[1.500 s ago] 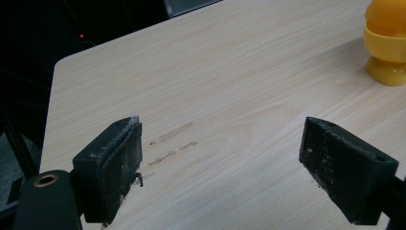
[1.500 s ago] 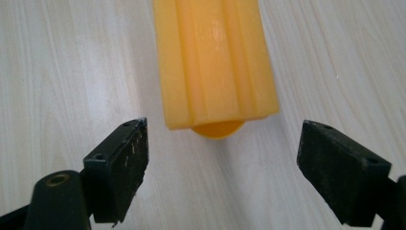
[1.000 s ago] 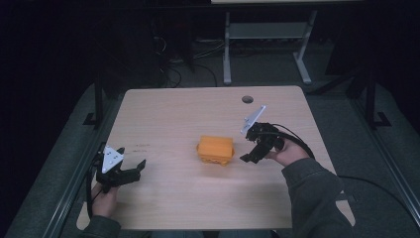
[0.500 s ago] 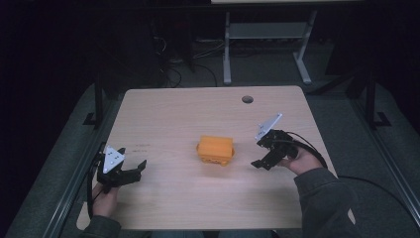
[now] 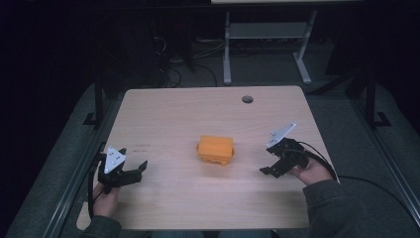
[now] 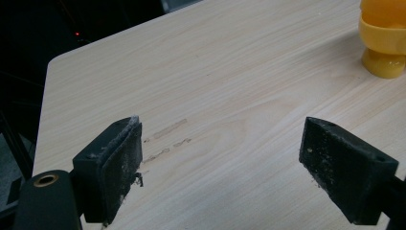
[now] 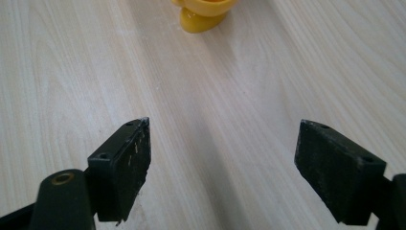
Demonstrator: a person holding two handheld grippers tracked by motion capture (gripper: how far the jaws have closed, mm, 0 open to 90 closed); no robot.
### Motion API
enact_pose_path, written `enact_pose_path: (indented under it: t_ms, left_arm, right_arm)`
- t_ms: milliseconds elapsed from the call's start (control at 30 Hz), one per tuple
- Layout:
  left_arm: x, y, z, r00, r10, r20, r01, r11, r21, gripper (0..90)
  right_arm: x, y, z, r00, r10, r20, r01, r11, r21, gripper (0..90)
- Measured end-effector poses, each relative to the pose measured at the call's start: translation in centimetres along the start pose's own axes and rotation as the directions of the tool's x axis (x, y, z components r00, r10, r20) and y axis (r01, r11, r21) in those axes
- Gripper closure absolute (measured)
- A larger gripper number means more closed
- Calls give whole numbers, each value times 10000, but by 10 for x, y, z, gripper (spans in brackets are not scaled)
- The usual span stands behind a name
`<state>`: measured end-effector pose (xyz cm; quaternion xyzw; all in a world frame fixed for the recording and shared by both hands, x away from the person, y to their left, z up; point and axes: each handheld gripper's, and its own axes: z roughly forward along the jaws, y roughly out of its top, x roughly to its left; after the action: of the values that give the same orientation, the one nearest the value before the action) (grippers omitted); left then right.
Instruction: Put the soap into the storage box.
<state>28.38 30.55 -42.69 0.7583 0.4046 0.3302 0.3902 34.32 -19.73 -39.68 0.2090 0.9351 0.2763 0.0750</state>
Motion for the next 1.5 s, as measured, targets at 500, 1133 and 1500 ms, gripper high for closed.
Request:
enact_pose_path:
  t_ms: [500, 1133, 1500]
  left_arm:
    - [-6, 2, 0, 9994, 262, 224, -257, 9994, -229, 141]
    - [-12, 1, 4, 9977, 445, 512, -447, 9990, 33, 141]
    - [-13, 0, 7, 9972, 510, 549, -523, 9984, 236, 141]
  right_arm:
    - [5, -39, 4, 9971, 762, 55, -762, 9971, -68, 195]
    - [21, -76, 2, 9907, 1308, 380, -1290, 9906, -446, 196]
    - [32, -93, 3, 9843, 1558, 827, -1468, 9835, -1062, 200]
